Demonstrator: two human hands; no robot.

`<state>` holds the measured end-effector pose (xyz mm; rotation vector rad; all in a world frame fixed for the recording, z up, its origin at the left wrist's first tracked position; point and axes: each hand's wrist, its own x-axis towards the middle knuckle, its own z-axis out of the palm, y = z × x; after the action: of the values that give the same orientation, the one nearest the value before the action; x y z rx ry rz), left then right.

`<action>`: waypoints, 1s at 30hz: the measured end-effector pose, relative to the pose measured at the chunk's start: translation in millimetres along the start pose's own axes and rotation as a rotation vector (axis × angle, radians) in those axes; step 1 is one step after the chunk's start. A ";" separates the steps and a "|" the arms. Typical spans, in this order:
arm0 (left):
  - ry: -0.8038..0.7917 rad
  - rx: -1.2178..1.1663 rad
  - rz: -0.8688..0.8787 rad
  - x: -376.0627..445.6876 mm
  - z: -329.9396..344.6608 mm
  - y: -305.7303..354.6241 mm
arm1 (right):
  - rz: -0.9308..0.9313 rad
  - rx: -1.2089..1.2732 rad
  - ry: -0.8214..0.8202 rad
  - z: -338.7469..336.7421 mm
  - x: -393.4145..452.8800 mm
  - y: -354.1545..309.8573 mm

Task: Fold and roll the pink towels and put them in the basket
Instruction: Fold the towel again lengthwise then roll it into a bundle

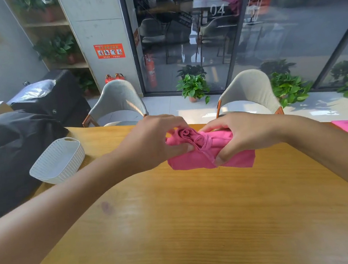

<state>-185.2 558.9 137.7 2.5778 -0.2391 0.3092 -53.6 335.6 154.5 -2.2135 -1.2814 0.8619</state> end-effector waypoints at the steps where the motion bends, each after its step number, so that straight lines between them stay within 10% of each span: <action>1: 0.005 0.097 0.087 0.5 -2.5 0.6 | -0.002 -0.012 0.002 0.9 -0.2 0.6; 13: 0.153 0.343 0.521 1.8 5.3 -1.8 | -0.028 0.089 0.037 -2.2 -1.4 4.0; 21: 0.045 0.437 0.561 11.3 -4.0 -2.9 | -0.054 0.116 0.045 1.0 0.0 6.5; 30: 0.311 0.513 0.485 -15.3 -2.9 -17.1 | -0.105 0.213 0.206 16.6 23.2 -2.2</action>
<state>-196.4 576.5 127.8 2.8767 -0.7538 1.0582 -57.9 358.0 137.3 -1.9915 -1.1410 0.6774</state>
